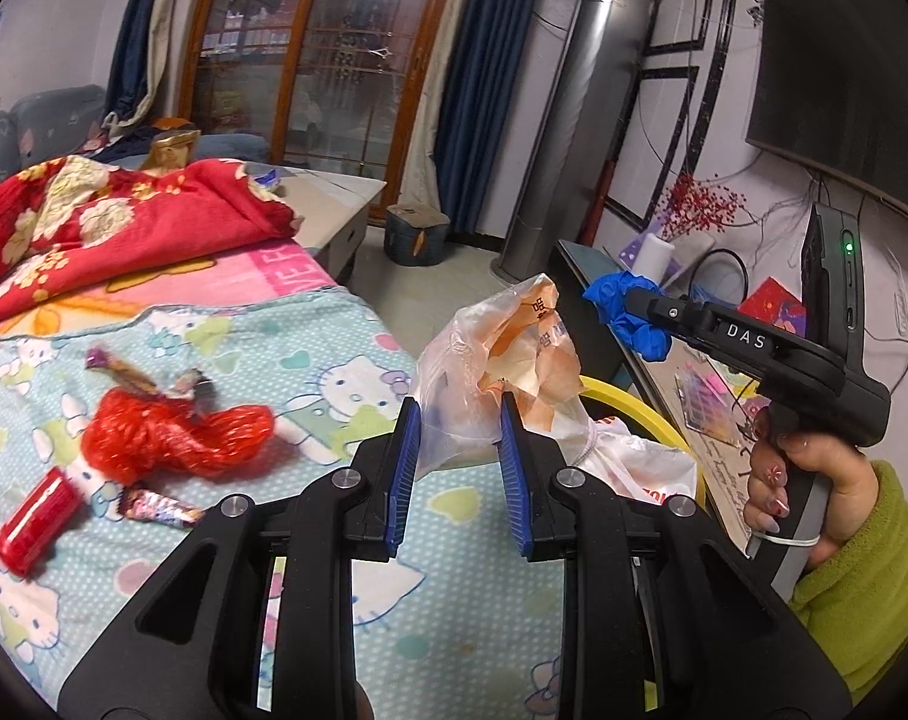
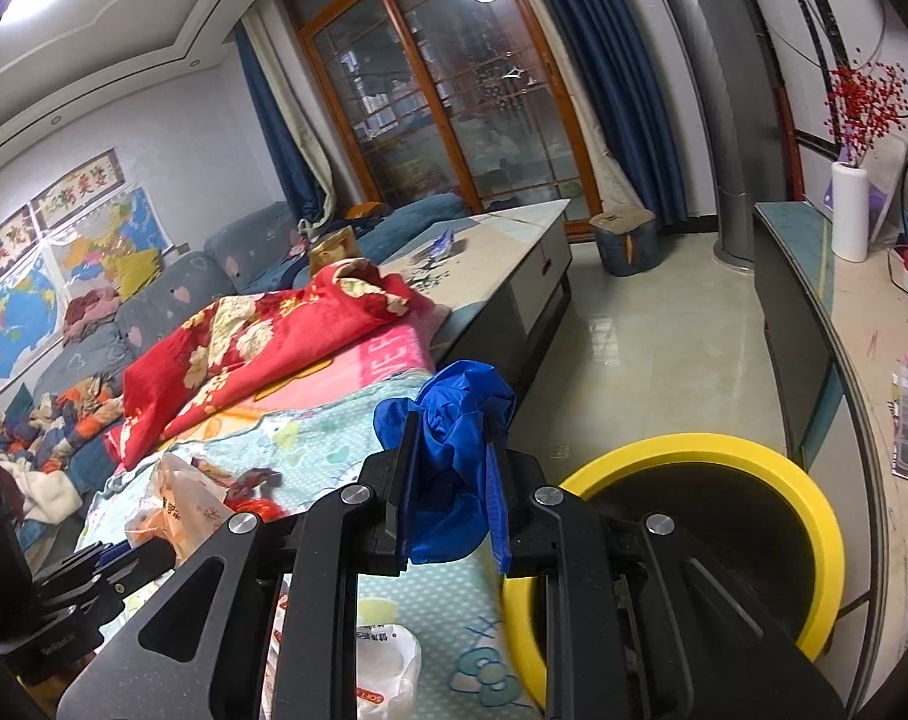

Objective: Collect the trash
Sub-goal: 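Carry the blue glove and clear plastic bag over the yellow-rimmed bin with both grippers, then open both grippers to drop the glove and plastic bag into the bin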

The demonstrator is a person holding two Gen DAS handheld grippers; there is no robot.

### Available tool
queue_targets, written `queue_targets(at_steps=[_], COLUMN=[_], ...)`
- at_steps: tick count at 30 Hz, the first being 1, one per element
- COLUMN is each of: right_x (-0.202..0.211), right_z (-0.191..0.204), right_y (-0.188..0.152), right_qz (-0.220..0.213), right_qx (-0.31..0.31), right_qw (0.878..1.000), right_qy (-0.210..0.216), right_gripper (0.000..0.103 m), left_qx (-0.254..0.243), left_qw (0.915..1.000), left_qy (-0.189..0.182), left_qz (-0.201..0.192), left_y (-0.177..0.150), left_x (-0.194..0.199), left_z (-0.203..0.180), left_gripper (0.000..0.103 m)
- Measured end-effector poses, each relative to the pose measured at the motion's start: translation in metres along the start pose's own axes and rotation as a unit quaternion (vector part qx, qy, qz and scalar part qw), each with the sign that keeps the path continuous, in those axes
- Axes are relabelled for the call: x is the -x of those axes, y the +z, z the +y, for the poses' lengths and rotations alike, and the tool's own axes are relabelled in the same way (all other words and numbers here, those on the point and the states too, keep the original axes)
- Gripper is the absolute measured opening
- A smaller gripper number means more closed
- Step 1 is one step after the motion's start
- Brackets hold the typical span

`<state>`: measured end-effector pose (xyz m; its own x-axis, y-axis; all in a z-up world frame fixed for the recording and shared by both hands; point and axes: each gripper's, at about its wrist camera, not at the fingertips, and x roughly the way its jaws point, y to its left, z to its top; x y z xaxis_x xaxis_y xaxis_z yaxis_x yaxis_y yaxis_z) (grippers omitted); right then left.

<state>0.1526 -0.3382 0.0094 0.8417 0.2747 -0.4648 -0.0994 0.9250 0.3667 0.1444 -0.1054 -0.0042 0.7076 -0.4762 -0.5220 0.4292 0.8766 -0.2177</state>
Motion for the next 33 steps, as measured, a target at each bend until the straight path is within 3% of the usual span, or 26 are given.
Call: queue_targets(at_steps=[14, 33], right_x=[0.009, 0.013], right_z=[-0.055, -0.118], right_y=[-0.003, -0.011], right_qz=[-0.004, 0.005], right_qx=[-0.038, -0.078], right_qw=[0.999, 0.994], right_qy=[-0.032, -0.077], right_gripper=[0.018, 0.019], left_qx=[-0.032, -0.072], left_qw=[0.9992, 0.995], left_qy=[-0.014, -0.023], left_qz=[0.022, 0.065], left_y=[0.002, -0.018], left_x=[-0.039, -0.092], left_z=[-0.041, -0.093], left_gripper=[0.02, 0.02])
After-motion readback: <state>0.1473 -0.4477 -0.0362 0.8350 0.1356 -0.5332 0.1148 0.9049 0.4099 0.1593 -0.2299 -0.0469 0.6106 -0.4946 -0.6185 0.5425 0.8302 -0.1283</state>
